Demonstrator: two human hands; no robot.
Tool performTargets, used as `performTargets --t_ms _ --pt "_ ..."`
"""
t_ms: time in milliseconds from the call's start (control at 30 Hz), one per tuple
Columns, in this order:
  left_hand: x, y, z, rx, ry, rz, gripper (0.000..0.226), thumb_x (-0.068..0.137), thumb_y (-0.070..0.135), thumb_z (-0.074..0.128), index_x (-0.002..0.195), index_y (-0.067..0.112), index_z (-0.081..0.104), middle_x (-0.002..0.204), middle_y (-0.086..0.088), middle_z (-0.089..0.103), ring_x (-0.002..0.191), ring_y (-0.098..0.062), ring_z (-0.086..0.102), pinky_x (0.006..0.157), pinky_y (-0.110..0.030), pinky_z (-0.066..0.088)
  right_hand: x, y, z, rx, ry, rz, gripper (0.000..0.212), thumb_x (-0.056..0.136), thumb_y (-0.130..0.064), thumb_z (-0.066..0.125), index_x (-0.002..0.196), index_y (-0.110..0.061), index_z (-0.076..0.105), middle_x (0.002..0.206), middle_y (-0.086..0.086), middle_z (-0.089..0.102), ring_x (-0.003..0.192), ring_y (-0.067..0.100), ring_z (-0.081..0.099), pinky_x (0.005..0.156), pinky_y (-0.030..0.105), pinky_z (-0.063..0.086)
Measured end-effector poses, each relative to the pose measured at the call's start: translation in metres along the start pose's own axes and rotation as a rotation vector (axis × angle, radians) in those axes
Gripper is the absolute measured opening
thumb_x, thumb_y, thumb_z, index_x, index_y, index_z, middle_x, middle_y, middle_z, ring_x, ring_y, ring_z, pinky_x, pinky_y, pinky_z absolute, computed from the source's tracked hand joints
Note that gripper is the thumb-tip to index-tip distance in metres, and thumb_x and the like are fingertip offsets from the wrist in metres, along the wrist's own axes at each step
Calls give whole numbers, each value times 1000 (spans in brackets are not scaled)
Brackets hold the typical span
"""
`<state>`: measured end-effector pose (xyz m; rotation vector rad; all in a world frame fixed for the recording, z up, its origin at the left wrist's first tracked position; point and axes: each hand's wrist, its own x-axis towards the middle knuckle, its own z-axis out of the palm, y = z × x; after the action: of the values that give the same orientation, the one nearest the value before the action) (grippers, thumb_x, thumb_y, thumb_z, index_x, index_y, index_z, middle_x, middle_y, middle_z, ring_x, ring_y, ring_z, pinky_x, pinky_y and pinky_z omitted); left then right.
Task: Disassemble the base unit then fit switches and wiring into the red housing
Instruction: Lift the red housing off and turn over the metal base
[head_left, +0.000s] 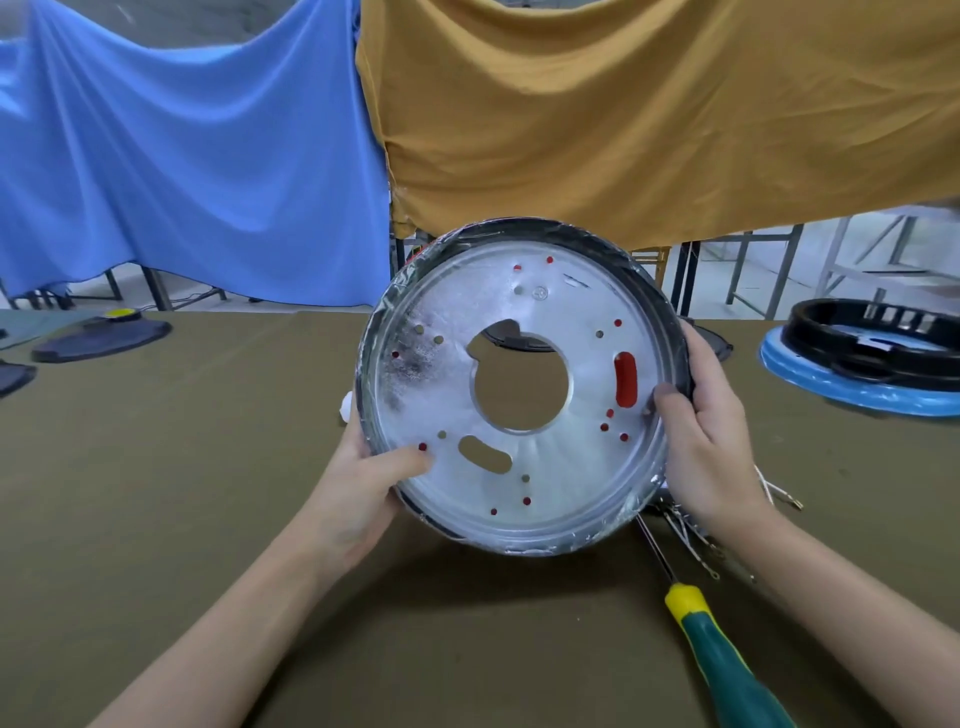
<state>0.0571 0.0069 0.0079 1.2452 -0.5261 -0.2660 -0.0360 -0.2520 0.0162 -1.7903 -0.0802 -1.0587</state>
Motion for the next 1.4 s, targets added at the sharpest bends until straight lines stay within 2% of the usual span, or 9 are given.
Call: performTargets --t_ms 200,333,433,567,833,933,1067,1233,1400 --pt "-1 2 6 -14 -56 19 77 71 -3 59 139 31 45 118 -3 69 102 -23 67 80 -37 58 0 -4 5 5 75 -21 59 94 9 38 145 -21 42 120 -32 57 116 -3 54 90 12 45" --pt "-2 2 6 -17 -33 1 65 69 -2 58 129 26 52 111 -4 70 98 -24 68 77 -38 58 -2 -4 4 -4 58 -24 59 95 8 38 146 -22 40 121 -31 58 117 0 55 93 16 47" --pt "-3 3 5 -22 -24 -11 66 69 -2 57 129 25 53 113 -6 70 99 -26 68 81 -43 56 -2 -5 5 -3 58 -18 61 94 8 39 145 -25 41 121 -30 58 116 -1 55 94 23 48" --pt "-2 4 4 -35 -13 -12 69 67 -3 56 130 26 52 116 -5 71 101 -25 70 82 -41 59 0 -4 2 8 43 -10 60 94 7 40 144 -26 44 123 -24 60 117 4 57 95 32 48" --pt "-1 3 5 -44 52 -20 69 65 -1 54 129 26 53 117 -6 70 100 -24 70 81 -38 59 -2 -7 3 37 59 -21 53 96 5 41 140 -24 49 120 -24 62 115 2 58 90 18 49" --pt "0 3 7 -62 80 -21 59 66 2 53 120 27 59 112 -3 73 97 -23 71 79 -38 59 -2 -12 4 102 72 -20 41 102 -3 41 133 -27 53 116 -18 66 111 6 62 88 20 52" --pt "-1 5 7 -75 121 -20 59 68 3 52 121 27 60 113 -2 73 98 -24 71 80 -40 58 -1 -17 4 115 55 -32 33 105 -9 38 129 -18 58 114 -8 68 108 12 64 89 25 53" --pt "-3 7 8 -54 149 -21 58 85 -12 42 124 26 59 111 -2 74 96 -24 71 81 -40 58 -2 -20 3 109 48 -18 34 104 -4 40 127 -21 56 111 -14 68 106 6 63 89 25 52" --pt "-4 9 8 -80 167 -26 58 72 -10 45 119 19 61 103 -5 74 91 -25 71 74 -38 60 -3 -18 3 129 49 -4 28 96 -8 43 121 -15 54 98 -18 66 91 5 63 77 19 52"
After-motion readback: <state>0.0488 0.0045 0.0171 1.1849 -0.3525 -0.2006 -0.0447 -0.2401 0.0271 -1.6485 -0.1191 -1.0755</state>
